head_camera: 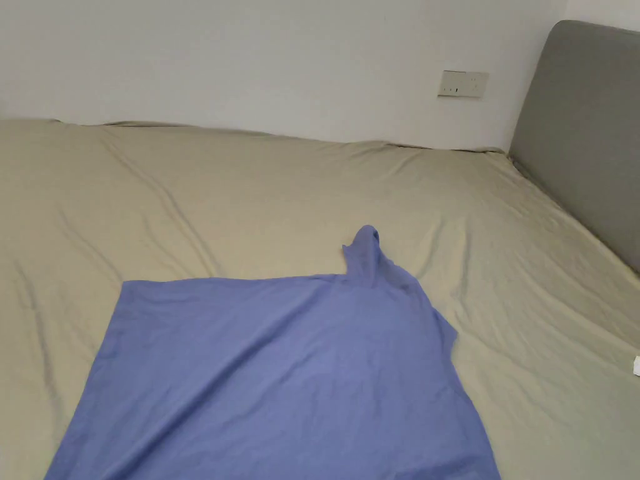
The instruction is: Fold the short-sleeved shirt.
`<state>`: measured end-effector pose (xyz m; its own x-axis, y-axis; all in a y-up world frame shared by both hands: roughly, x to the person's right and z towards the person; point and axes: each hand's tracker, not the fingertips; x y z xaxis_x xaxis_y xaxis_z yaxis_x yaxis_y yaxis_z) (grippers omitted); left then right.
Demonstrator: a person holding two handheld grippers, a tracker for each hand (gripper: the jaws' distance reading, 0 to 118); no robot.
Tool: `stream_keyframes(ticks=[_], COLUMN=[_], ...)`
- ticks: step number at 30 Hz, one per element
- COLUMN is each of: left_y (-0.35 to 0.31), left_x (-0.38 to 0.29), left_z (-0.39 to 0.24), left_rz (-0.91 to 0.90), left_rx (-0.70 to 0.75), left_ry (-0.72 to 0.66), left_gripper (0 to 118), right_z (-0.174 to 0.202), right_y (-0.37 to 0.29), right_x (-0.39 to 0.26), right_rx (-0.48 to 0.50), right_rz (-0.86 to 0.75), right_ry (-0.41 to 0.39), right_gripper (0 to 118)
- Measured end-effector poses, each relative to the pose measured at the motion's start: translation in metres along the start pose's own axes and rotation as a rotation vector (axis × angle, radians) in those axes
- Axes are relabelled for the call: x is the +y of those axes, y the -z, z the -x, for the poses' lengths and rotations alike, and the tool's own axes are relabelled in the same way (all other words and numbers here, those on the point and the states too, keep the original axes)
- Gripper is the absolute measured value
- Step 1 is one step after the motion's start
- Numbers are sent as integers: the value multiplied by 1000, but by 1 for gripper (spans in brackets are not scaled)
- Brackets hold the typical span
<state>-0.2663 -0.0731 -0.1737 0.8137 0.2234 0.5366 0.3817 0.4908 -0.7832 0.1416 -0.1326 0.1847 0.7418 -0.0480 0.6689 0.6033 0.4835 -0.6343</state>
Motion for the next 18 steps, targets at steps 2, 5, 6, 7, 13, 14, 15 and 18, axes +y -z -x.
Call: stream_keyframes(ticks=[2, 5, 6, 7, 13, 14, 15, 18], left_y=[2, -4, -7, -10, 7, 18, 29, 71], left_x=[-3, 0, 5, 13, 98, 114, 126, 158], left_z=[3, 8, 11, 13, -1, -7, -12, -27], left_rz=[7, -5, -20, -28, -97, -88, -73, -31], left_rx=[5, 17, 1, -20, 12, 13, 24, 88], left_ry=[-11, -30, -48, -73, -46, -54, -51, 13], left_gripper=[3, 3, 3, 3, 3, 3, 3, 3], right_z=[-4, 0, 0, 6, 4, 4, 6, 8], right_y=[1, -28, -38, -52, -48, -37, -27, 20], right_x=[2, 6, 16, 24, 121, 136, 149, 181], right_rx=[15, 82, 79, 75, 52, 48, 48, 32], right_rz=[-5, -113, -155, -189, -276, -276, -262, -192], right_ry=[18, 35, 22, 11, -17, -25, -31, -45], right_gripper=[44, 12, 12, 12, 12, 12, 12, 12])
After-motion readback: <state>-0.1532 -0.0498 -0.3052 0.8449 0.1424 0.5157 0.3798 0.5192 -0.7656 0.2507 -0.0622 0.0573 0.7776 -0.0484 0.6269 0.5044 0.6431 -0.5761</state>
